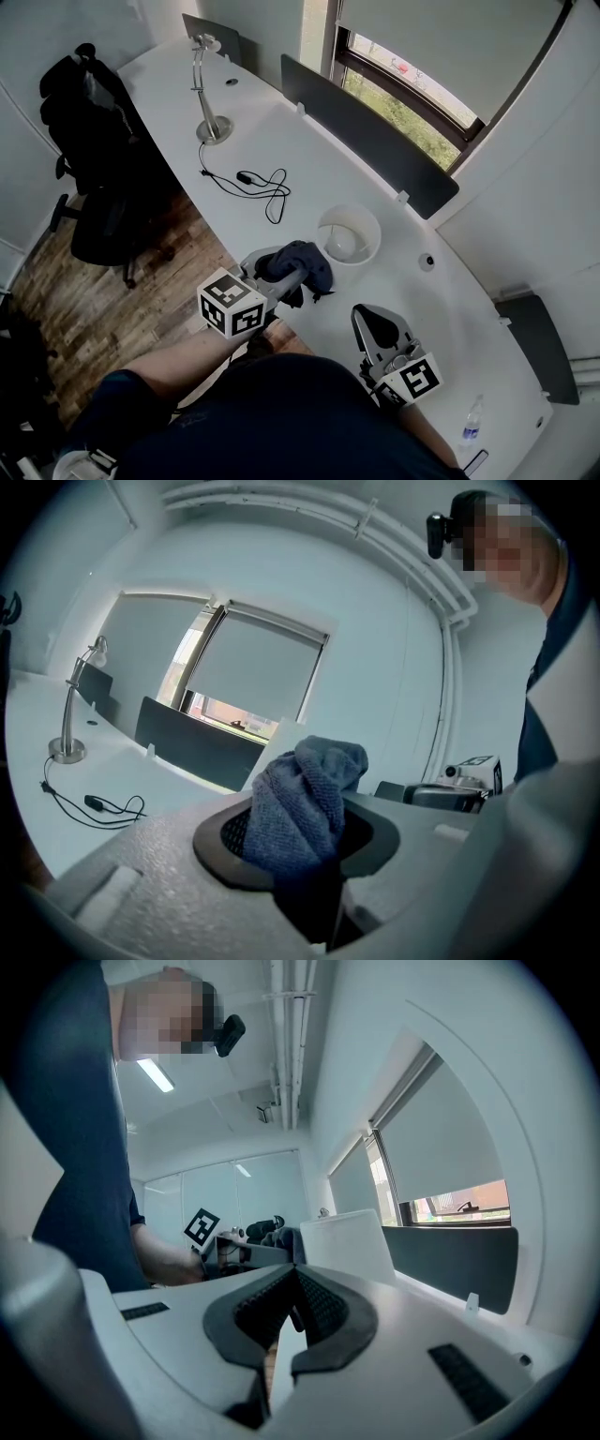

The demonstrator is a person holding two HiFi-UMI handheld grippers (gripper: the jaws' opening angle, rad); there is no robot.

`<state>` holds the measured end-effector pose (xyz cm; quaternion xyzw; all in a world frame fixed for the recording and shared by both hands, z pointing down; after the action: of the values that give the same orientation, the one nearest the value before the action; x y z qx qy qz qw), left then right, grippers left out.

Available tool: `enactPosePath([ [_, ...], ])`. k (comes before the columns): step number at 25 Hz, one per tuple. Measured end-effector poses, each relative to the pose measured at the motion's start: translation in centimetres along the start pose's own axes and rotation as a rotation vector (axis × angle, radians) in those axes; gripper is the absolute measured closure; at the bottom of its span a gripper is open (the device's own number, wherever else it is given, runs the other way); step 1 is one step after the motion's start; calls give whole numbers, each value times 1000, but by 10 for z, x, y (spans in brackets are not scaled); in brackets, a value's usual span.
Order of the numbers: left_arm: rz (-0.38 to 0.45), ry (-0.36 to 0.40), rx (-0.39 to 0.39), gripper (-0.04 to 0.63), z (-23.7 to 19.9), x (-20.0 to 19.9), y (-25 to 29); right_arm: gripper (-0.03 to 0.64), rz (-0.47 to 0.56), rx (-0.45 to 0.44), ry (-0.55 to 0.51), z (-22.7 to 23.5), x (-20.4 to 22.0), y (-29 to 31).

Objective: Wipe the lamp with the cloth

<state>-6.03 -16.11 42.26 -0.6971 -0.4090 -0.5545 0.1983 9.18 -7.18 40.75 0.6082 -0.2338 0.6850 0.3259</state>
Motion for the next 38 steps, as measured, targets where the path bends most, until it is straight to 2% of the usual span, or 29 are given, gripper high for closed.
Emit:
enactPosePath([
  [15, -137, -46, 4, 462, -38, 65, 13, 606, -50, 48, 17, 9, 10, 13],
  [23, -177, -34, 20, 463, -52, 73, 17, 606, -53, 71, 21, 10, 10, 23],
  [28, -181, -14, 41, 462, -53, 59, 17, 606, -47, 90, 29, 11, 8, 28],
  [38, -85, 46, 131, 463, -42, -9, 20, 606, -33, 118, 34, 13, 4, 37],
])
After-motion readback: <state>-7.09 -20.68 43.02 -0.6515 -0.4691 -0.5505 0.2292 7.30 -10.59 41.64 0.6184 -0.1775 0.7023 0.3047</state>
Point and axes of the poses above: the fingertips, and each gripper's own axes: y forward along the fingers, z to its right, x out of its underside, the point moved 4 cm from there along -y, backward along the fingers
